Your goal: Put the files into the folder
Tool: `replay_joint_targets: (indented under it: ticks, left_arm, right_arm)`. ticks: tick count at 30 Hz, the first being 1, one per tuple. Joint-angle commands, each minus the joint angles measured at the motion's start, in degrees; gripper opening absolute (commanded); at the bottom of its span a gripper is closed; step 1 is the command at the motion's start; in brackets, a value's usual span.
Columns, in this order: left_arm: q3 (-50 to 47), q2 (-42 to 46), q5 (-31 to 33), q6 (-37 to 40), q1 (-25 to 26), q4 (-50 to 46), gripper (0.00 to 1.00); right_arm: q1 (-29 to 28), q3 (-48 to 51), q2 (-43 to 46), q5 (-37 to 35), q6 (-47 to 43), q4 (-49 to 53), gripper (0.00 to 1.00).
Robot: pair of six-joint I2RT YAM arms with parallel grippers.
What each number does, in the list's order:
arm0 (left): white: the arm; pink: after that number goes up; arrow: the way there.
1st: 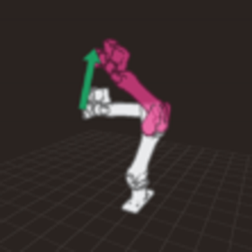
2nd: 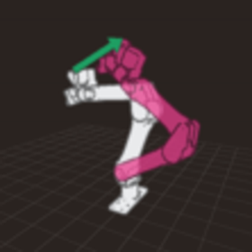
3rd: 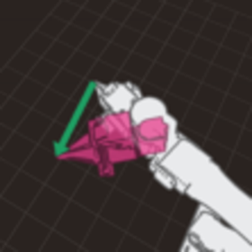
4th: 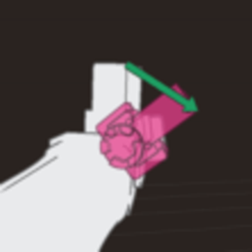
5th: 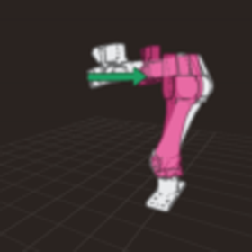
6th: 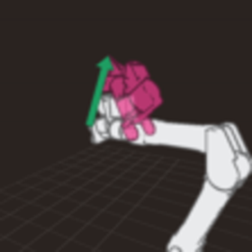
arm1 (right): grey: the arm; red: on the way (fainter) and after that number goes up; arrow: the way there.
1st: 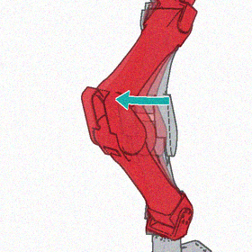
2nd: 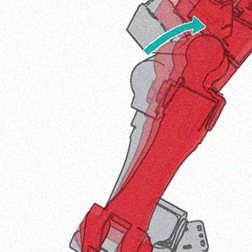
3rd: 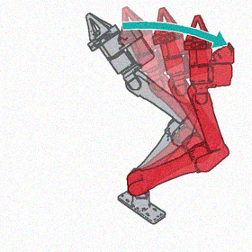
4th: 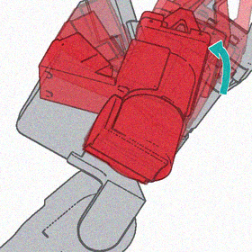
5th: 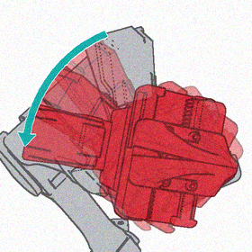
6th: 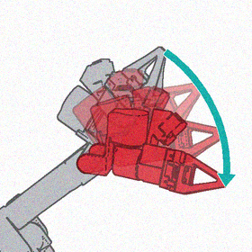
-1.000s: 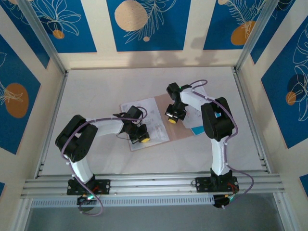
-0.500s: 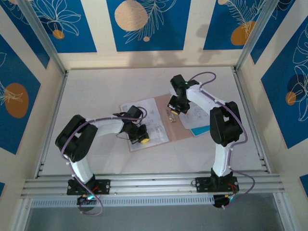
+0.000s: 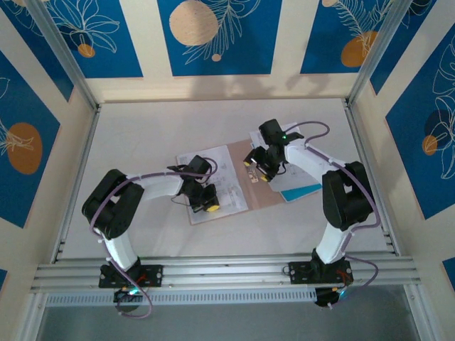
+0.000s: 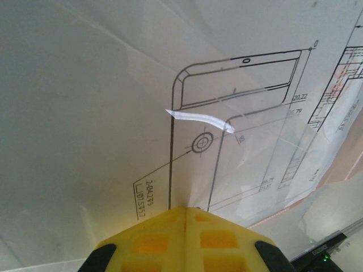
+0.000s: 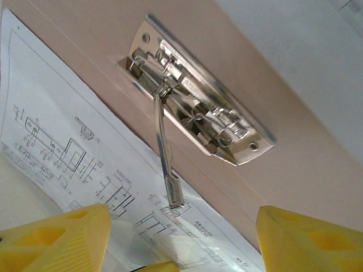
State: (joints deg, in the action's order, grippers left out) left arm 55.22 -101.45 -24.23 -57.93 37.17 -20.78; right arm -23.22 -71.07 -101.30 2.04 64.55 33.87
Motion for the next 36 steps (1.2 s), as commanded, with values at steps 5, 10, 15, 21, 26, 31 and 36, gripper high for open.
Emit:
replay_joint_targets:
  ticks: [5,10,15,21,26,31,36]
  left_arm:
    - [0.79,-1.75,2.52,2.08,0.19,-5.15,0.0]
    - [0.8,-1.67,2.61,2.31,0.14,-5.42,0.0]
    - [0.8,-1.39,2.78,2.52,-0.11,-5.69,0.0]
    - [0.59,-0.64,3.22,3.16,-0.5,-6.64,0.0]
    - [0.18,-0.11,3.57,3.61,-1.0,-7.43,0.0]
    - [0.32,-0.06,3.75,4.25,-2.01,-7.96,0.0]
    - [1.03,-0.24,4.15,5.47,-4.1,-9.01,0.0]
  right_arm:
    - [-0.08,-1.73,-4.18,8.18,7.68,-7.17,0.66]
    - [-0.05,-6.75,-7.46,8.97,8.71,-7.28,0.63]
    - [0.3,-11.38,-10.77,8.33,8.55,-7.03,0.61]
    - [1.18,-17.96,-16.11,8.04,6.9,-6.82,0.59]
    - [2.24,-23.78,-21.56,9.38,5.55,-6.2,0.58]
    - [3.28,-30.18,-26.17,11.84,2.77,-5.22,0.57]
    - [4.06,-33.8,-24.35,13.05,-1.29,-4.16,0.58]
